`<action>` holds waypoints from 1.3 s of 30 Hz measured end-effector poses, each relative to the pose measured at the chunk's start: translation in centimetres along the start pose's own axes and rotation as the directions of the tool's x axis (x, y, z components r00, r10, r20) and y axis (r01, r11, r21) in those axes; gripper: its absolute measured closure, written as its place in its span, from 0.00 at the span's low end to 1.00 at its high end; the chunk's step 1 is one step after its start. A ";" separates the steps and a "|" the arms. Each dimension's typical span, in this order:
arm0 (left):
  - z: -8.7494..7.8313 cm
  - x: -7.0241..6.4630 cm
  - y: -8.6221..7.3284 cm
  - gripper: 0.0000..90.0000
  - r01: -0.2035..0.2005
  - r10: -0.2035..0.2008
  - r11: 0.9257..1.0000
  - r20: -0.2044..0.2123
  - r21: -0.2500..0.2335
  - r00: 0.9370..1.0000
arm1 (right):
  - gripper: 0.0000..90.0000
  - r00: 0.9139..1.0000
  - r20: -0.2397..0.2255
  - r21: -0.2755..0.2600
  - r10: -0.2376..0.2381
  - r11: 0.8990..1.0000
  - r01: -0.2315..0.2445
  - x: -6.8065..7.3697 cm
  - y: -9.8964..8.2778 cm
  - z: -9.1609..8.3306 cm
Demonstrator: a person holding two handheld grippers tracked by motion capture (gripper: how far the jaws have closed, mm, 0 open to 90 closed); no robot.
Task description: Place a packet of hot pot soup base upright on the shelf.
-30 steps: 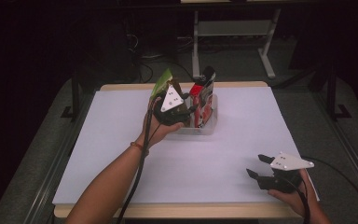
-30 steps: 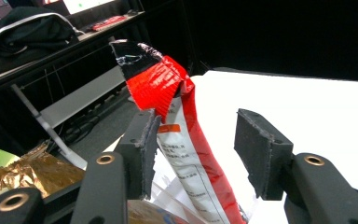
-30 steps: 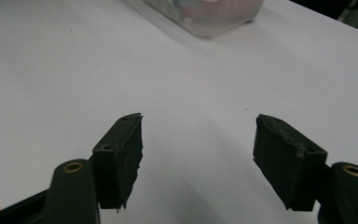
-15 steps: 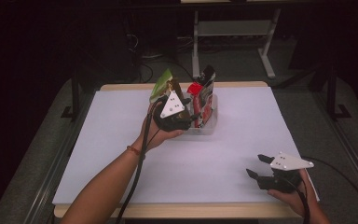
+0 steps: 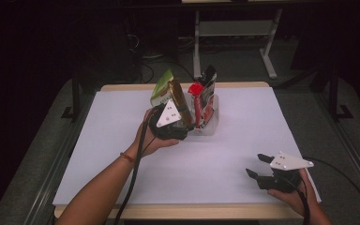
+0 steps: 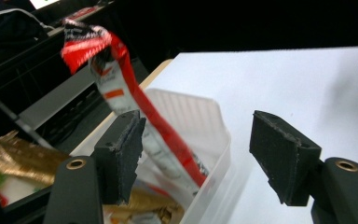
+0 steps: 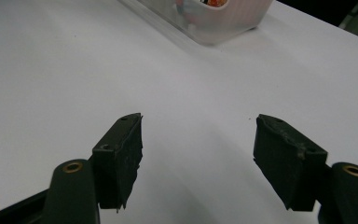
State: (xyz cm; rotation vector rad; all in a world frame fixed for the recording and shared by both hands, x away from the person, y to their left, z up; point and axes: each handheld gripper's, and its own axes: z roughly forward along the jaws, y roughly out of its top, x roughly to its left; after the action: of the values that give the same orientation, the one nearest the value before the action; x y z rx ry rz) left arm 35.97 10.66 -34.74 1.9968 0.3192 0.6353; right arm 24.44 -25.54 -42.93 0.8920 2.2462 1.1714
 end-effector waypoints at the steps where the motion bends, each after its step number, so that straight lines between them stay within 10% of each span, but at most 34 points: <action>1: -0.1 0.0 -0.2 0.37 -0.004 0.004 1.000 -0.002 0.006 1.000 | 0.35 1.000 -0.001 0.000 -0.002 1.000 0.002 0.0 0.1 0.1; 39: -8.1 1.0 -8.1 0.31 0.035 -0.027 0.993 -0.077 0.110 0.997 | 0.35 0.996 0.022 -0.046 -0.087 0.995 0.088 -0.5 2.7 1.0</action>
State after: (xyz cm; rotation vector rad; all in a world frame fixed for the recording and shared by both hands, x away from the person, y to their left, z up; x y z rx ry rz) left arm 32.61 21.06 -38.39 2.0727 0.4387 0.6870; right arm 26.34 -24.21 -41.18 0.7758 2.2087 1.1657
